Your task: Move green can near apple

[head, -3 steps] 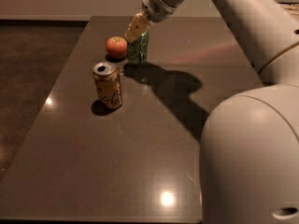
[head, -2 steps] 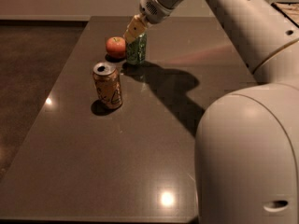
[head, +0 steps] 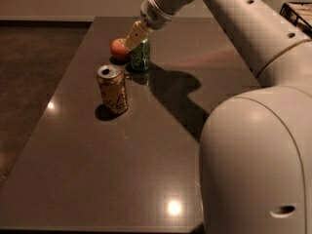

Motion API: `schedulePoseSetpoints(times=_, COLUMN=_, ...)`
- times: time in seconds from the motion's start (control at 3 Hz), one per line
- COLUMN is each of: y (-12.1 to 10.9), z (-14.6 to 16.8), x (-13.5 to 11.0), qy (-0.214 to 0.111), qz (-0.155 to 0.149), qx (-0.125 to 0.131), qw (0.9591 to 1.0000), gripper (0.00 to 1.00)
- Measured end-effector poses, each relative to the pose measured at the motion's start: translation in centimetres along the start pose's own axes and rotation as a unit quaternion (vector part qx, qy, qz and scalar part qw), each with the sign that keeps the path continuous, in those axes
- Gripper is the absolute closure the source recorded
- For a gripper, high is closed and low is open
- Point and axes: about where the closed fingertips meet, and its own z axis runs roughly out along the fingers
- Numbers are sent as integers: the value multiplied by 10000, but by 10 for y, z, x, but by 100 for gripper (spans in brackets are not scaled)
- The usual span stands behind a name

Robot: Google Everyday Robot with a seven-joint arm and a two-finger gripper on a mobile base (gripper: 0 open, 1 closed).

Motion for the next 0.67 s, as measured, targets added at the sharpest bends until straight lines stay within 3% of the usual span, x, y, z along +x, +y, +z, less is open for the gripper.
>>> schedulePoseSetpoints(times=0.67, y=1, z=2, x=0, qy=7, qz=1, qx=-14, qw=10000, gripper=0)
